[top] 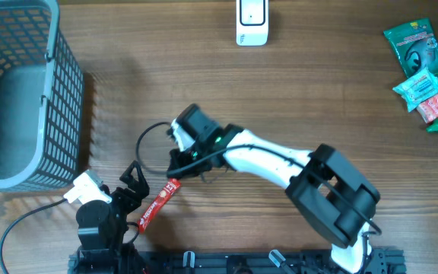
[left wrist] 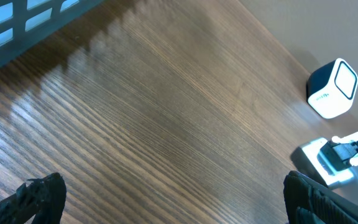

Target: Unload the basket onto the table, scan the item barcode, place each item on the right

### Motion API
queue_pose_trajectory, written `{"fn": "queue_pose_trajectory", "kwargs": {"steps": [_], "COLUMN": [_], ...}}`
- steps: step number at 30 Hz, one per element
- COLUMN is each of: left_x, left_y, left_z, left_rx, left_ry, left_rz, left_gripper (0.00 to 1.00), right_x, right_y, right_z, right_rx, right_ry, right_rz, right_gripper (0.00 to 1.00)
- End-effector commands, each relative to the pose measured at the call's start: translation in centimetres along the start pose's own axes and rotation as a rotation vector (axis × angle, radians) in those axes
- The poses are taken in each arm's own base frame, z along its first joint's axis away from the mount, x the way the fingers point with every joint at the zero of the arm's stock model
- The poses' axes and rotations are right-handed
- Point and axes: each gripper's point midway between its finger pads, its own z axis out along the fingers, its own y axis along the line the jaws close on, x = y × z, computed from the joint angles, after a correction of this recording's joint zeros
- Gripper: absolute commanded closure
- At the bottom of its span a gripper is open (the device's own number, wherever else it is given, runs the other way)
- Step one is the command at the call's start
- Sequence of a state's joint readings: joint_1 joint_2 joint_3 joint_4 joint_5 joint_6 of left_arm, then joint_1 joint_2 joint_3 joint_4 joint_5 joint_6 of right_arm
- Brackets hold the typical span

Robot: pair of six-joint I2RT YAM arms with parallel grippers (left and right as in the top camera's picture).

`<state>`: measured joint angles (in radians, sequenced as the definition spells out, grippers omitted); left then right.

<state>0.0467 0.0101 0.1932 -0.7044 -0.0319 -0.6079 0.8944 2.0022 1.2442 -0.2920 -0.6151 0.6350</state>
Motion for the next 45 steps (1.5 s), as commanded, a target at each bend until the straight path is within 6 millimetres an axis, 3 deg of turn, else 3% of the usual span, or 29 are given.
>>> {"fn": "queue_pose_trajectory", "kwargs": {"steps": [1,8,17,30,38,45], "left_x": [0.3,0.3,0.3,0.3,0.3,0.3], "left_y": [0.3,0.3,0.3,0.3,0.3,0.3], "left_z": [0.2,0.2,0.2,0.2,0.2,0.2], "left_rx": [-0.011,-0.011,-0.011,-0.011,-0.011,-0.011], "left_ry": [0.005,0.005,0.005,0.005,0.005,0.005], "left_rz": [-0.003,-0.003,-0.003,-0.003,-0.003,-0.003], "left_gripper": [0.00,0.00,0.00,0.00,0.00,0.00], "right_x": [0.4,2.7,3.4,5.3,4.6,1.0], "right_y": [0.9,-0.1,0.0,-2.7,-5.3,-9.5], "right_z": [1.1,4.0,4.1,5.9,5.1,2.6], "right_rx": [0.025,0.039,0.021,0.037,0.122,0.184], "right_ry": [-0.027,0.056,0.093,0.193,0.164,0.042], "right_rz": [-0.032,0.054,0.061,0.229,0.371,0.490], "right_gripper": [0.95,0.96,0.96,0.96,0.95,0.96]}}
